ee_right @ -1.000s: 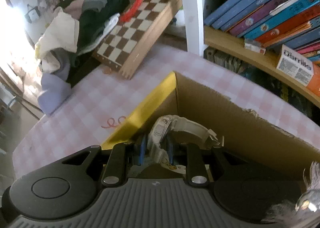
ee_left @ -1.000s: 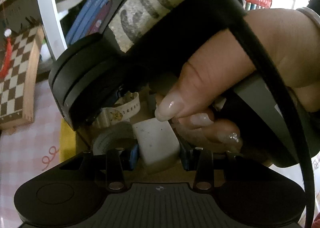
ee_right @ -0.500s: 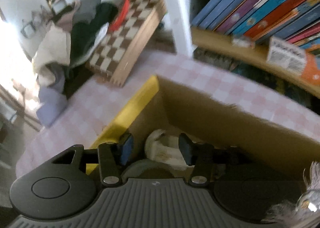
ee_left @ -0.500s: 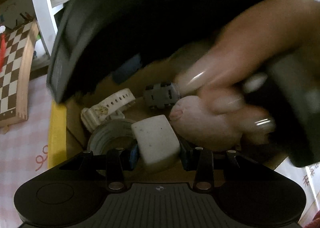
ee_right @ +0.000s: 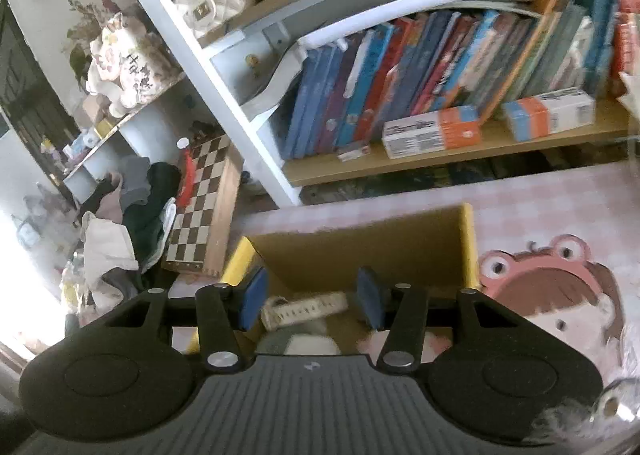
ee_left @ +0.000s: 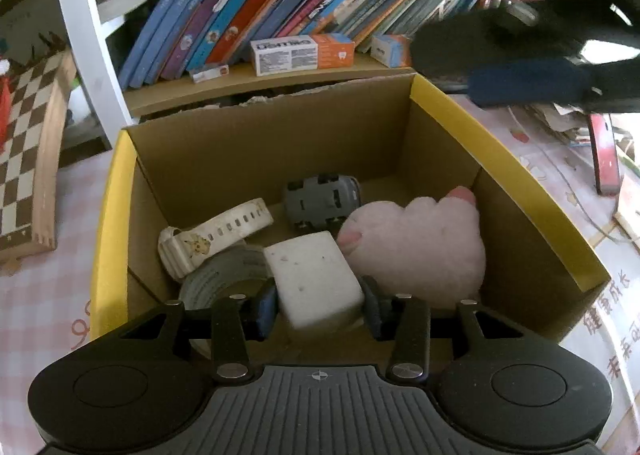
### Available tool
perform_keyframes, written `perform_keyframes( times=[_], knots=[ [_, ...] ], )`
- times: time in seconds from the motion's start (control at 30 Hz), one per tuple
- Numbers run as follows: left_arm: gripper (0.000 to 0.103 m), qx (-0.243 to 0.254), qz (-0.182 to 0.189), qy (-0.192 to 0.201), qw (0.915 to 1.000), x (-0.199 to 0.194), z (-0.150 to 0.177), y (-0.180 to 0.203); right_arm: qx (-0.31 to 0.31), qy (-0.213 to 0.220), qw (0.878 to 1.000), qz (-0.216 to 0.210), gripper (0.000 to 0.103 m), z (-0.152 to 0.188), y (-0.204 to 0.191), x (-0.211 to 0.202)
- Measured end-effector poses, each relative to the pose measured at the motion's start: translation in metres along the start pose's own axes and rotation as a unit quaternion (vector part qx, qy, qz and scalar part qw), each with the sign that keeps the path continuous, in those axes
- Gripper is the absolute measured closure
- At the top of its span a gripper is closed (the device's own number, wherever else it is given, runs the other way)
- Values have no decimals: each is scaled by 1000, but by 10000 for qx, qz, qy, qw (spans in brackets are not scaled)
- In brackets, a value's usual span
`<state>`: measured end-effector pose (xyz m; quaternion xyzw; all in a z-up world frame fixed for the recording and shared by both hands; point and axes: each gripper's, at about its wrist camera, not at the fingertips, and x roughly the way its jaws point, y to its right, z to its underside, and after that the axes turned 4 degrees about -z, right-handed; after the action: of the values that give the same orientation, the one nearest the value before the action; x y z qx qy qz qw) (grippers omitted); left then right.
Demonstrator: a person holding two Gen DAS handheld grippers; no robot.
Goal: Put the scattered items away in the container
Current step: 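Lower the watch and white block into the yellow box and open both grippers, then withdraw both tools from the box toward the pink eraser and white tissue pack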
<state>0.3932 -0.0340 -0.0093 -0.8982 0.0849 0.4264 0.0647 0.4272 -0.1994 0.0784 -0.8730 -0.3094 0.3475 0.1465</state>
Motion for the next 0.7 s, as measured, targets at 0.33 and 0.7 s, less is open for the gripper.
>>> perform_keyframes(
  times=[0.33,0.7],
  knots=[
    [32,372,-375,989,9937,-61,6,17,-1222,187,9907,565,54,60,-29,-37],
    [28,105,-557,1448,9878,-131,59,9,-1485,349,9848,828,54,108,-52,-74]
  ],
)
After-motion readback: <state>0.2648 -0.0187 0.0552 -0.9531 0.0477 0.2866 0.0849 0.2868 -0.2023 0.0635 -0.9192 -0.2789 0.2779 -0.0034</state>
